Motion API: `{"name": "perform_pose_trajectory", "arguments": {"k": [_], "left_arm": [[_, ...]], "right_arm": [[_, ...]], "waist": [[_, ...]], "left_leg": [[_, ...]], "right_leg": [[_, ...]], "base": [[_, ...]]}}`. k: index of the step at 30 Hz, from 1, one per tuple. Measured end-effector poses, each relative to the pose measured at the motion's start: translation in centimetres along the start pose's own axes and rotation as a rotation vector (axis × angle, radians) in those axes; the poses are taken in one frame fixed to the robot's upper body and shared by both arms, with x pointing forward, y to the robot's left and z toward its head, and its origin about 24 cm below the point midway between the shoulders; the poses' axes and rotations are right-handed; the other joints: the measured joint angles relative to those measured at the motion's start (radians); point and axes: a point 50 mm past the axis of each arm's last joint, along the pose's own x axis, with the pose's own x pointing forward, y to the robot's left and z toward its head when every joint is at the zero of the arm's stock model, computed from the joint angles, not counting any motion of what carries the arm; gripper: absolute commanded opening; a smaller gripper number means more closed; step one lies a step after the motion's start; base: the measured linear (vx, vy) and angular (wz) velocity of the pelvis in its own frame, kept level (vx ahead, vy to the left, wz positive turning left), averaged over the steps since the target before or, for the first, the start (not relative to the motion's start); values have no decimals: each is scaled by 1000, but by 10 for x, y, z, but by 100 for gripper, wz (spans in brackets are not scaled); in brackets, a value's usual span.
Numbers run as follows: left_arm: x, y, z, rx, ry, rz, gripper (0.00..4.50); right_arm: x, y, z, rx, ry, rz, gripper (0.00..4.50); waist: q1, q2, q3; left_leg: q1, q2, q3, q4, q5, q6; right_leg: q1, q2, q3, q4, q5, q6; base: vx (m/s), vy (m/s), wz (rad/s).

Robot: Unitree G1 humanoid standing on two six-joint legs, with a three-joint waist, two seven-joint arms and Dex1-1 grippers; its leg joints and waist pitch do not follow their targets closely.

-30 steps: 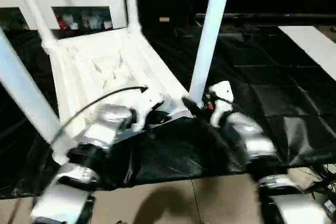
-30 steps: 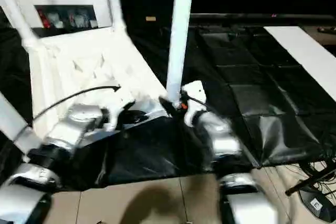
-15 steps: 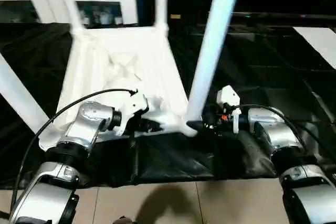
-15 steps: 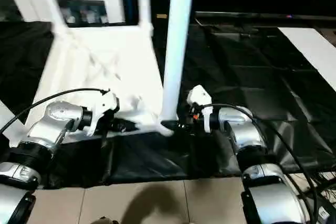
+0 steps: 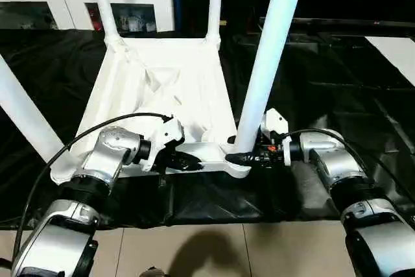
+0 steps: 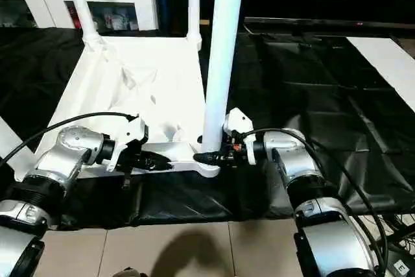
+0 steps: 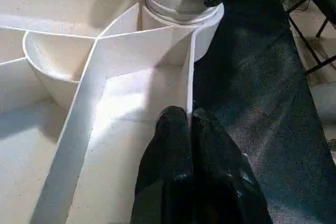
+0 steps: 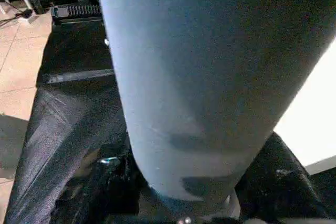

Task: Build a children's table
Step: Rotate leg to tighten

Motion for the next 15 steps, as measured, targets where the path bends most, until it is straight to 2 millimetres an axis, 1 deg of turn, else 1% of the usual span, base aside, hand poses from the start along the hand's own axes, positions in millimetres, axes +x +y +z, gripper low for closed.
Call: {"name": "perform_pose_trajectory", "arguments": {"k": [4, 6, 8, 9, 10, 12, 13, 15], "left_arm": [[7, 1, 1, -13, -7, 22, 0], [10, 1, 0, -18, -4, 40, 0], [16, 2, 0, -25, 0, 80, 0], [21, 4, 1, -46, -1, 130, 0], [24, 5, 1, -60, -4, 160, 0], [32, 7, 5, -95, -13, 230, 0], [37, 8, 6, -110, -17, 258, 0], [44, 10, 9, -133, -20, 317, 0]], "right_arm": [[-1, 1, -3, 31, 0, -21, 198], [-1, 2, -6, 39, -1, -63, 198], [0, 1, -11, 62, -19, -149, 197], [4, 0, -15, 97, -41, -252, 197], [7, -1, -17, 121, -58, -321, 197], [15, -6, -19, 169, -97, -488, 196], [19, -7, -19, 197, -116, -559, 196], [29, -10, -19, 255, -143, -709, 196]], "waist": [[8, 2, -1], [7, 2, -1], [4, 1, -1], [-2, -1, -2], [-8, -2, -3], [-22, -1, -4], [-26, 1, -4], [-39, 4, -6]], "left_leg": [[3, -1, 0, 0, 0, 0], [6, -1, 0, 0, 0, 0], [15, -1, -1, 0, 0, 0], [21, -3, -2, -1, 0, -1], [22, -4, -4, -1, 0, -1], [22, -6, -5, -1, 0, -1], [22, -6, -5, -2, 0, 0], [20, -6, -7, -5, 0, 0]], "right_leg": [[4, -1, 0, 0, 0, 0], [7, -1, 1, 0, 0, 0], [15, -1, 2, 0, -2, 3], [19, -2, 5, -1, -6, 10], [19, -2, 5, -1, -7, 12], [18, -2, 7, -4, -8, 13], [19, -2, 7, -7, -8, 13], [19, -2, 4, -17, -8, 13]], "base": [[0, 0, 0], [0, 0, 0], [0, 0, 0], [0, 0, 0], [0, 0, 0], [0, 0, 0], [0, 0, 0], [0, 0, 0]]}}
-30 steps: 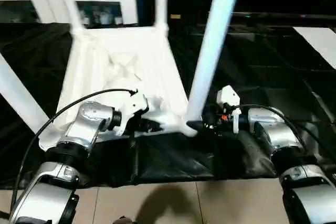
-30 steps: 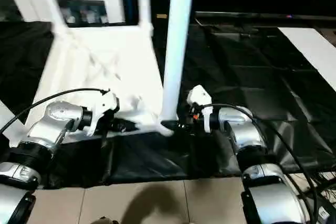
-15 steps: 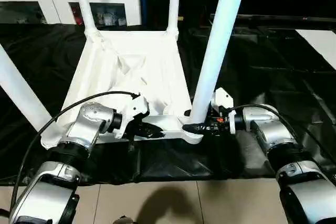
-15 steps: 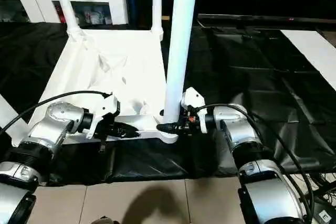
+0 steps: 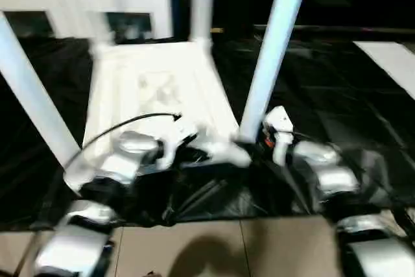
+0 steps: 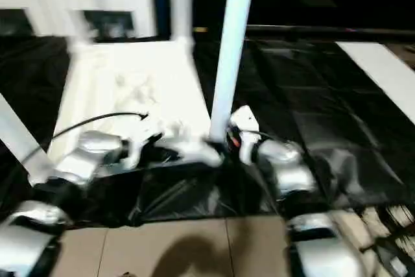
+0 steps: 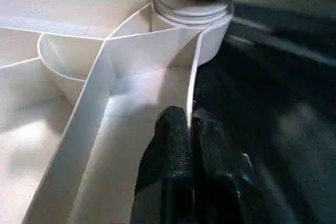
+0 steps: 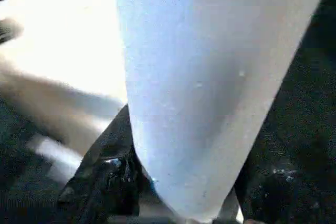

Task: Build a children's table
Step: Rotate leg to tighten

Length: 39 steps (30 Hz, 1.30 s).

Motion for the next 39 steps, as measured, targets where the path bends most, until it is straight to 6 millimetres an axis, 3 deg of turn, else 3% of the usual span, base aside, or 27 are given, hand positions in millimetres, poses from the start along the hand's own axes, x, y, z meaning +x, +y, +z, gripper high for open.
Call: {"name": "perform_pose_trajectory", "arguments": {"k": [7, 9, 17, 22, 26, 28, 33, 39], "left_arm": [[2, 2, 2, -10, 1, 81, 0], [2, 2, 3, -9, 1, 83, 0], [-12, 6, 1, 20, -4, 34, 0], [-26, 11, -1, 56, -7, -37, 0], [-34, 11, -1, 85, -11, -123, 0], [-41, 11, -2, 91, -7, -185, 0], [-45, 6, -5, 107, 13, -297, 0], [-48, 3, -8, 122, 31, -377, 0]], "right_arm": [[19, 12, 5, 75, -26, -167, 196], [19, 13, 5, 75, -30, -169, 252], [13, 14, 7, 43, -70, -10, 320], [1, 4, 10, -60, -25, 188, 325], [-9, -3, 12, -103, 16, 326, 325], [-17, -6, 16, -152, 55, 462, 325], [-27, -4, 16, -201, 120, 653, 325], [-33, 0, 10, -211, 177, 764, 297]], "waist": [[-29, -1, 1], [-31, -1, 1], [-36, -4, 4], [-29, -4, 4], [-7, -2, 5], [4, -2, 4], [27, -4, 5], [32, -5, 8]], "left_leg": [[-2, -3, -8, -4, 0, 0], [-3, -3, -8, -5, 0, 0], [-6, -3, -10, -6, 0, 0], [-6, 1, -9, -10, 0, 0], [-11, 3, -5, -15, 2, 3], [-18, 3, -1, -13, 1, 5], [-20, 4, 1, -3, -3, 9], [-18, 5, 6, 3, -4, 1]], "right_leg": [[0, 0, -5, -19, 0, 0], [0, 0, -5, -19, 0, 0], [-6, 2, -5, -16, 8, -10], [-9, 5, -7, -13, 26, -16], [-15, 8, -8, -13, 23, -16], [-22, 8, -8, -10, 20, -20], [-26, 5, -7, 2, 16, -27], [-21, 2, -4, 4, 18, -27]], "base": [[0, 0, 0], [0, 0, 0], [0, 0, 0], [11, -6, 1], [40, -16, 3], [0, 0, 0], [0, 0, 0], [0, 0, 0]]}}
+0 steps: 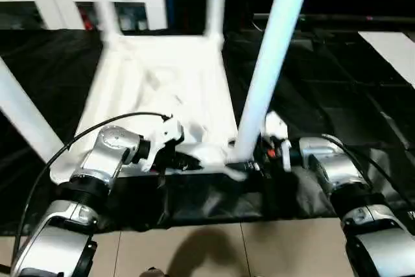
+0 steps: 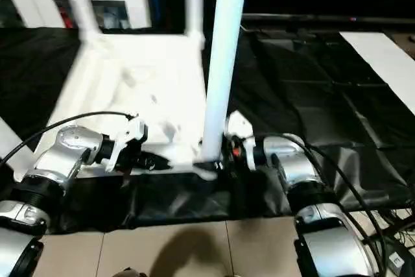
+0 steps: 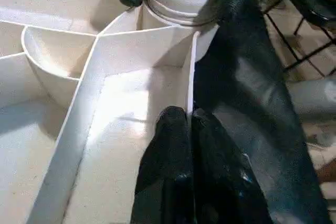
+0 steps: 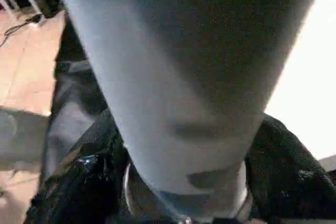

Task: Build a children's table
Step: Rotate leg to tighten

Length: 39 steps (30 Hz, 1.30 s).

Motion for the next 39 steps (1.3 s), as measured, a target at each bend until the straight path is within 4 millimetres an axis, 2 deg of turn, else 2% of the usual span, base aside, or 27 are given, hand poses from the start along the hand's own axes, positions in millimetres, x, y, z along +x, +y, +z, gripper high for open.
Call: {"name": "perform_pose_trajectory", "arguments": {"k": [5, 14, 16, 19, 22, 24, 30, 32, 33, 39], "left_arm": [[-2, -2, -2, 2, 7, -36, 0], [-2, 0, -4, -3, 6, -17, 0], [-2, 2, -4, -17, 2, 34, 0], [4, 8, -2, -49, -15, 131, 0], [12, 12, 2, -87, -27, 217, 0], [19, 14, 4, -102, -33, 279, 0], [38, 17, 14, -144, -54, 416, 0], [40, 17, 16, -143, -55, 435, 0], [40, 16, 17, -139, -56, 436, 0], [38, 12, 16, -121, -61, 424, 0]], "right_arm": [[1, 3, 1, -3, 19, 71, 257], [4, 2, 0, 41, -4, 41, 253], [7, 0, -2, 70, -40, -52, 252], [12, -7, -4, 120, -104, -252, 251], [19, -12, -7, 178, -156, -440, 251], [26, -15, -8, 214, -186, -566, 251], [44, -22, -2, 290, -243, -889, 249], [47, -23, 0, 305, -251, -937, 249], [47, -23, 1, 295, -251, -942, 279], [47, -20, 1, 255, -270, -904, 329]], "waist": [[4, 0, 0], [7, 0, 0], [3, -1, 0], [-14, -2, 0], [-21, -2, 0], [-25, -2, -1], [-39, 2, -3], [-41, 2, -3], [-41, 3, -3], [-44, 4, -4]], "left_leg": [[0, 0, 1, 1, 0, 0], [1, 0, 1, 2, 1, 0], [3, 1, 0, 2, 2, -3], [4, 0, -1, 3, 3, -4], [5, 0, -3, 1, 3, -4], [11, 0, -3, 0, 3, -4], [13, -2, -3, -2, 3, -4], [13, -3, -3, -4, 3, -4], [12, -3, -3, -5, 3, -4], [10, -3, -2, -11, 2, -4]], "right_leg": [[2, -1, 0, 0, 0, 0], [1, -1, 0, 4, 0, 0], [2, -1, 1, 6, 0, 0], [2, -1, 2, 7, -1, 2], [3, -1, 2, 7, -4, 8], [4, -1, 2, 7, -4, 8], [5, -1, 5, 5, -5, 10], [5, -1, 5, 3, -5, 10], [5, -1, 5, 2, -5, 10], [5, -1, 4, -1, -1, 10]], "base": [[0, 0, 0], [0, 0, 0], [0, 0, 0], [0, 0, 0], [0, 0, 0], [0, 0, 0], [0, 0, 0], [0, 0, 0], [0, 0, 0], [0, 0, 0]]}}
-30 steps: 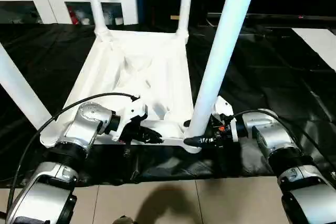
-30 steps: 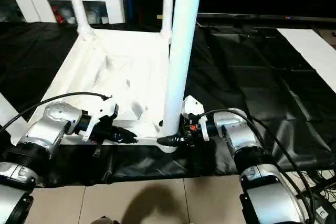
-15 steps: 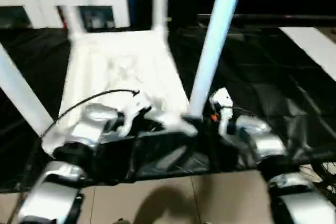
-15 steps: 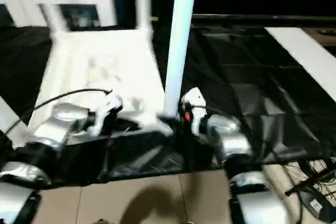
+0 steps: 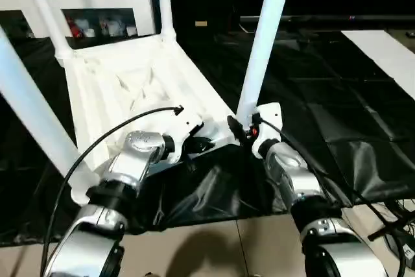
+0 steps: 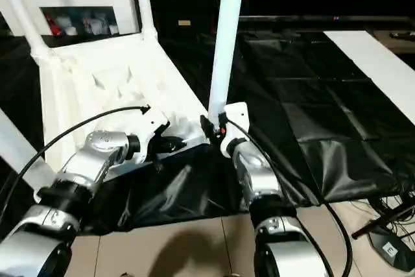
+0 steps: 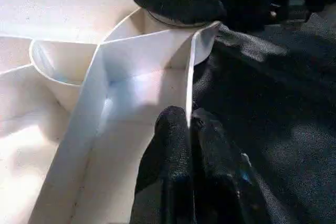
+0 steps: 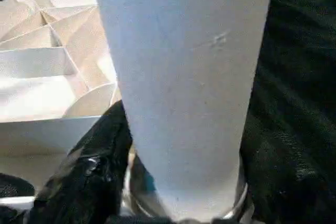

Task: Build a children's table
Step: Rotate leg to tighten

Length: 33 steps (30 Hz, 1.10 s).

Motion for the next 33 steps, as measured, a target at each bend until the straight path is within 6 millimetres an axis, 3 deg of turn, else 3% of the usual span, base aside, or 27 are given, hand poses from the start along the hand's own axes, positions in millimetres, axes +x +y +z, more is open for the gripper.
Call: {"name": "perform_pose_trajectory", "arguments": {"k": [7, 14, 18, 26, 28, 33], "left_arm": [[-16, 3, -5, 39, 3, -96, 0], [-29, 1, -11, 96, 24, -272, 0], [-34, 0, -13, 98, 38, -355, 0], [-38, 0, -16, 115, 52, -434, 0], [-39, 1, -17, 115, 56, -446, 0], [-39, 2, -17, 117, 59, -458, 0]], "right_arm": [[-15, -13, 3, -133, 41, 270, 339], [-35, -23, 5, -227, 161, 622, 339], [-43, -24, 6, -255, 222, 782, 339], [-48, -24, 11, -273, 292, 929, 322], [-48, -24, 12, -273, 302, 949, 290], [-48, -23, 12, -269, 309, 963, 264]], "waist": [[-1, 0, 0], [32, 1, 1], [39, 1, 1], [45, 1, 1], [46, 0, 1], [50, 0, 1]], "left_leg": [[-2, 2, 1, -3, 0, 0], [-7, 3, 1, 5, 3, 6], [-9, 3, 1, 7, 3, 6], [-9, 3, 1, 10, 0, 1], [-9, 3, 1, 10, 0, 1], [-9, 3, 1, 10, 0, 1]], "right_leg": [[-4, 2, -3, 0, -1, 3], [-4, 1, -4, 1, 0, 2], [-4, 0, -3, 1, 0, 1], [-3, -1, -3, 5, 0, 1], [-3, -1, -3, 5, 0, 1], [-3, -1, -3, 5, 0, 1]], "base": [[0, 0, 0], [0, 0, 0], [0, 0, 0], [0, 0, 0], [0, 0, 0], [0, 0, 0]]}}
